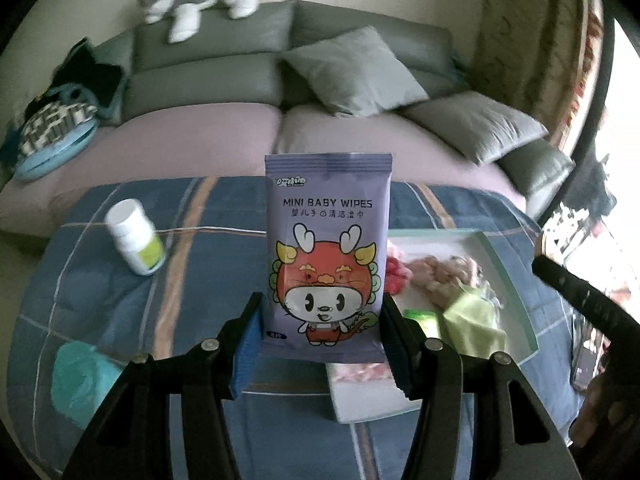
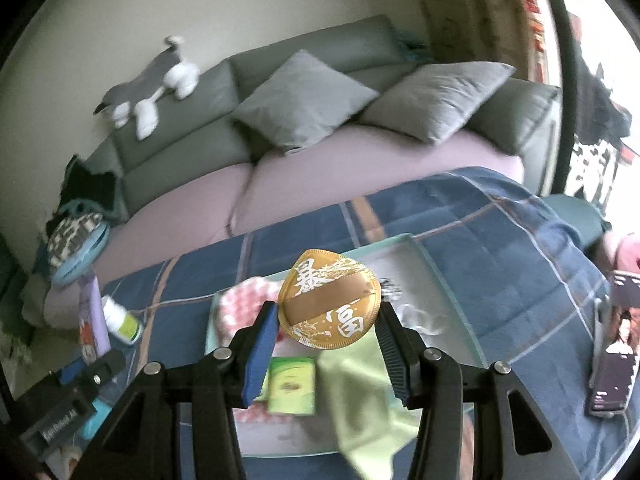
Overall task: Organize soft objects
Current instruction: 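Lift and carry the wipes pack and gold tin over the tray with both tools, then lower the wipes pack into the tray with the left tool while the right tool releases the tin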
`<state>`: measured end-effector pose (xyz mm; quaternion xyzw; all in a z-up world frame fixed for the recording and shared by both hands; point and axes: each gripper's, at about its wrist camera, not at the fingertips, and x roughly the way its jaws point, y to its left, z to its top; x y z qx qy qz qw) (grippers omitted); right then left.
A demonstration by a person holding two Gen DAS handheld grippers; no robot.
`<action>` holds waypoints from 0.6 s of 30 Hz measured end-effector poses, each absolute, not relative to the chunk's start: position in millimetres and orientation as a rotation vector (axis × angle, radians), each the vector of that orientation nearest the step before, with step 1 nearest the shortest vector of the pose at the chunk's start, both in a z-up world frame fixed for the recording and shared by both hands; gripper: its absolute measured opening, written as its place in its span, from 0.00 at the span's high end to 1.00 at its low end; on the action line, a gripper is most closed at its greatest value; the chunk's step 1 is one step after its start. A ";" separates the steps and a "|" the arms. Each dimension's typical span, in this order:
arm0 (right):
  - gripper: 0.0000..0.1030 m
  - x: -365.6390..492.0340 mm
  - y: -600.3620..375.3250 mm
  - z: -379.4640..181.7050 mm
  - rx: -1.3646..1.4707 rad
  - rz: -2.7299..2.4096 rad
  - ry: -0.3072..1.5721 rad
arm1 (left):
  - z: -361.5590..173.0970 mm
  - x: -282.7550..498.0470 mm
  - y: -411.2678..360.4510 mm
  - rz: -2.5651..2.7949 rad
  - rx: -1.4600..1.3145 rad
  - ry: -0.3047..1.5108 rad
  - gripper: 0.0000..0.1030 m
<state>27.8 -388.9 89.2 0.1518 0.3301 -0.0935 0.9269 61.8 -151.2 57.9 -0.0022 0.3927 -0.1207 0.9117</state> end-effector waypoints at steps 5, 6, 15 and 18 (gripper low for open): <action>0.49 26.6 -406.6 84.5 0.344 -0.236 0.683 | 44.8 69.0 -186.4 -0.303 0.066 0.843 0.45; 0.49 26.3 -409.3 84.0 0.347 -0.242 0.684 | 41.8 69.9 -192.2 -0.310 0.078 0.850 0.45; 0.49 33.7 -419.7 71.9 0.380 -0.252 0.708 | 19.7 91.7 -218.8 -0.340 0.129 0.926 0.45; 0.49 40.3 -417.9 64.5 0.395 -0.245 0.731 | 12.9 97.8 -224.1 -0.346 0.134 0.940 0.45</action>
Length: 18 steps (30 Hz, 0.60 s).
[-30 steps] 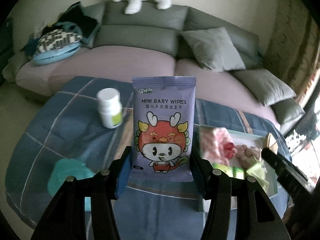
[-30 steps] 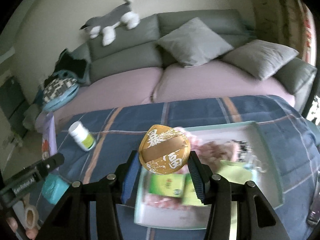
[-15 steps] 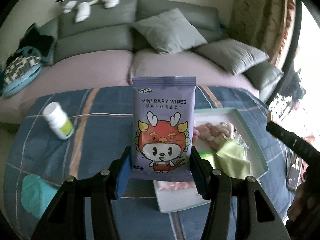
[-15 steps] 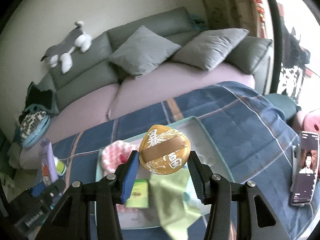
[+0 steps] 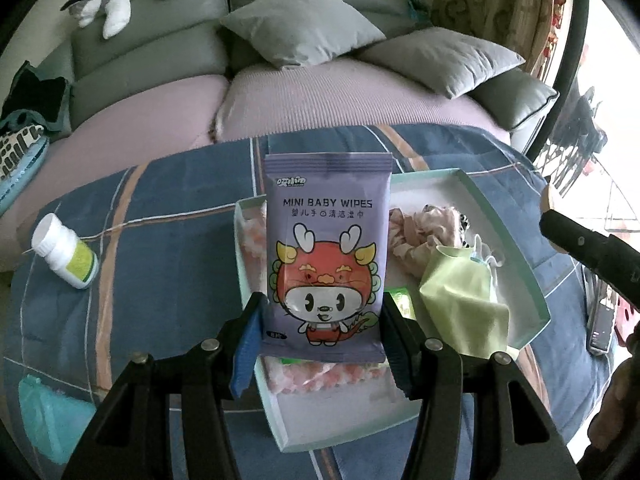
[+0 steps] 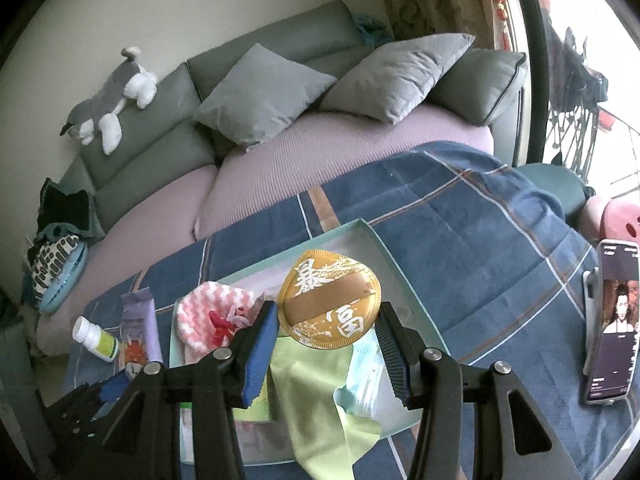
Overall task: Organize soft objects
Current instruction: 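Lower the wipes pack into the tray with the left tool while the right tool releases the tin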
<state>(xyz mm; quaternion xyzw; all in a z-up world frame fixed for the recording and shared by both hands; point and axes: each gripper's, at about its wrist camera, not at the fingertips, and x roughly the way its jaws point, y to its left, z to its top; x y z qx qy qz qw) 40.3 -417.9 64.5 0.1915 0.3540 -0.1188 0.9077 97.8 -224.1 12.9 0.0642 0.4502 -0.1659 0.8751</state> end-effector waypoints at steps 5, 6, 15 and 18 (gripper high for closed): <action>0.49 57.5 -410.5 49.4 0.378 -0.225 0.783 | -2.0 101.7 -227.5 -0.346 0.145 0.974 0.45; 0.49 60.0 -408.9 46.3 0.377 -0.219 0.794 | -3.8 102.0 -227.7 -0.343 0.148 0.978 0.45; 0.49 78.8 -398.9 20.9 0.342 -0.200 0.885 | -18.4 104.1 -229.1 -0.344 0.153 1.028 0.45; 0.49 82.4 -397.7 13.3 0.339 -0.196 0.913 | -22.8 104.4 -229.9 -0.346 0.154 1.042 0.45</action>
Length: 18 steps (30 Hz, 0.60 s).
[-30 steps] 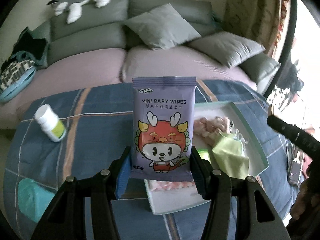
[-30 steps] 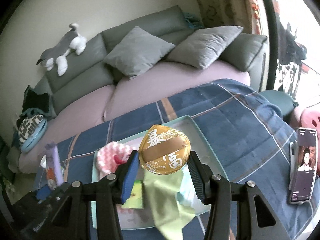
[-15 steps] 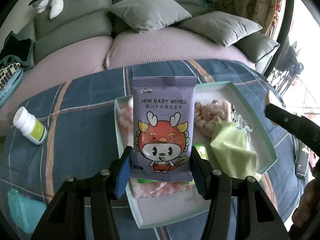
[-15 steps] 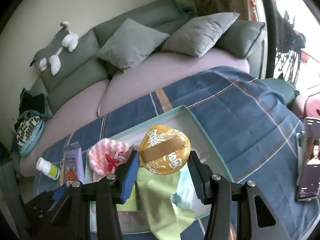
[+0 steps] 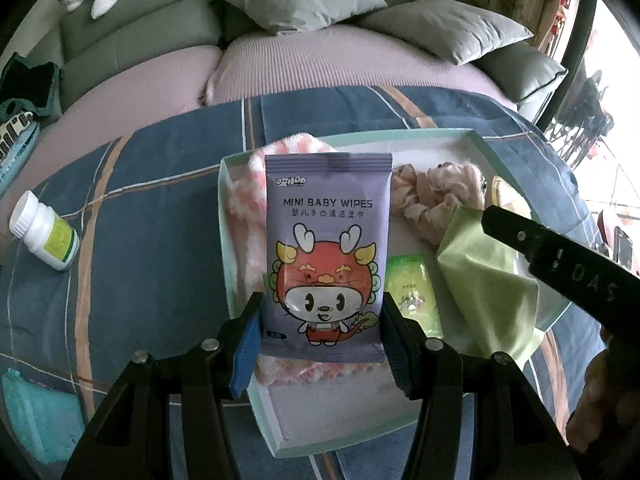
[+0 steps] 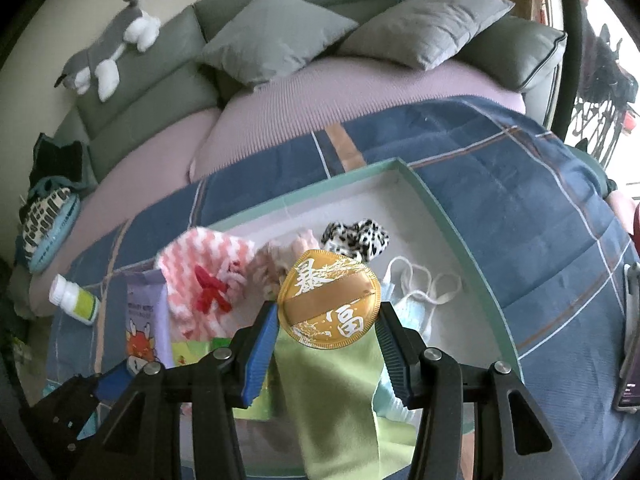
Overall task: Organize soft objects
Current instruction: 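Lower the wipes pack into the tray with the left tool while the right tool releases the tin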
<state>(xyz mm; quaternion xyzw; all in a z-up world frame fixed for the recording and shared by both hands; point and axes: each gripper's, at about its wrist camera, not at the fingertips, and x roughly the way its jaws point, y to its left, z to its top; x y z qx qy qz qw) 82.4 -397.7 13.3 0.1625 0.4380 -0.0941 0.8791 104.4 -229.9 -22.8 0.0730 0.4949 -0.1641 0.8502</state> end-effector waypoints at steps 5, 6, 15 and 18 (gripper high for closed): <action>0.48 86.0 -395.7 5.2 0.328 -0.196 0.946 | -30.0 103.9 -231.4 -0.346 0.164 1.063 0.45; 0.48 86.9 -395.2 3.3 0.326 -0.195 0.954 | -30.7 103.7 -231.7 -0.346 0.168 1.065 0.45; 0.48 91.4 -393.2 -8.5 0.312 -0.203 1.009 | -32.7 102.8 -233.6 -0.346 0.182 1.075 0.44; 0.48 90.6 -393.3 -6.3 0.313 -0.202 1.006 | -31.2 102.4 -233.5 -0.353 0.175 1.074 0.44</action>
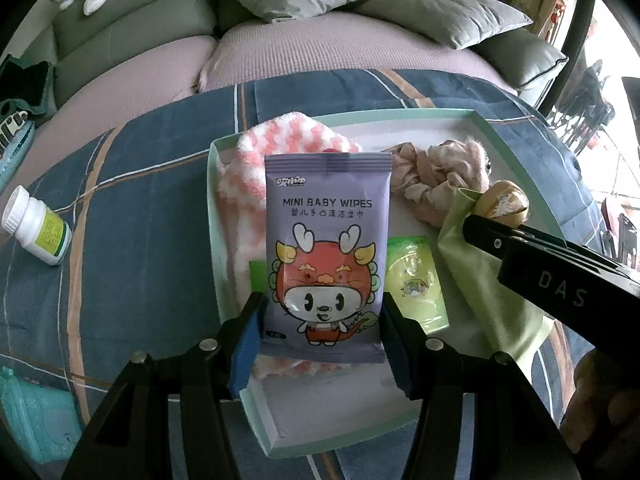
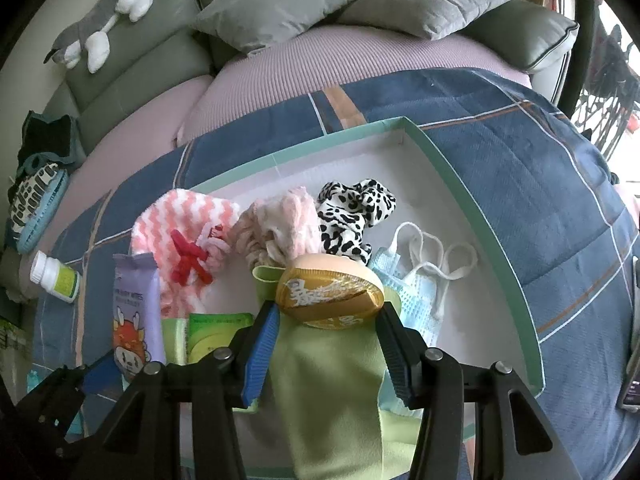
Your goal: Organize soft objects
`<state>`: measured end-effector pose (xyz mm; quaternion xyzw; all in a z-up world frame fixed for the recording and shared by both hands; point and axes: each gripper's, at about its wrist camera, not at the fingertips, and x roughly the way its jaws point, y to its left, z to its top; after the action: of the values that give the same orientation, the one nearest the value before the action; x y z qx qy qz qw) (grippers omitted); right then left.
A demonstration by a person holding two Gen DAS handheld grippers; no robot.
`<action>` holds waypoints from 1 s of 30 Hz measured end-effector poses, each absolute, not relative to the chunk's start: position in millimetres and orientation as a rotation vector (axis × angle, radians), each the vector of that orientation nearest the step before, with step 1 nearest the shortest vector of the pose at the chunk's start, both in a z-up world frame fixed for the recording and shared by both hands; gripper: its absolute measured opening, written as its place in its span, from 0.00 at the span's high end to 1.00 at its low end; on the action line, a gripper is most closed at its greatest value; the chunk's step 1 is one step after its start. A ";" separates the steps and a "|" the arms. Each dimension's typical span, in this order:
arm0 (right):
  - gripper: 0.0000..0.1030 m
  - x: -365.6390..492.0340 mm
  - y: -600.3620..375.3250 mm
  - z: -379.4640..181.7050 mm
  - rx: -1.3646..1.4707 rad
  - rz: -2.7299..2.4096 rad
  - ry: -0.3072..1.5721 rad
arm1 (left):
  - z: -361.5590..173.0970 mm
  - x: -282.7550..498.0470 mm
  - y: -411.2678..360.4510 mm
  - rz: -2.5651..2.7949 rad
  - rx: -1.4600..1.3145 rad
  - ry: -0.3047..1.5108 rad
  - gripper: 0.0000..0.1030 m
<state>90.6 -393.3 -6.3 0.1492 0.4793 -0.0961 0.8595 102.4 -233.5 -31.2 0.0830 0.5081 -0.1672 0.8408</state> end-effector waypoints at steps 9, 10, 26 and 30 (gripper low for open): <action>0.42 90.9 -390.1 -2.1 0.302 -0.200 1.007 | -23.4 102.9 -224.7 -0.365 0.132 1.074 0.40; 0.41 90.6 -390.0 -1.3 0.302 -0.200 1.006 | -21.4 102.2 -223.0 -0.366 0.126 1.070 0.40; 0.32 67.2 -362.9 10.8 0.229 -0.200 1.000 | -4.6 100.6 -154.6 -0.219 -0.019 1.025 0.16; 0.20 63.2 -352.5 8.9 0.215 -0.181 1.007 | -3.7 101.2 -139.3 -0.176 -0.043 1.012 0.14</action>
<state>63.2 -352.5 8.9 0.1029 0.4807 -0.0866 0.8665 101.2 -139.3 -3.7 -0.0206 0.4839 -0.0844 0.8708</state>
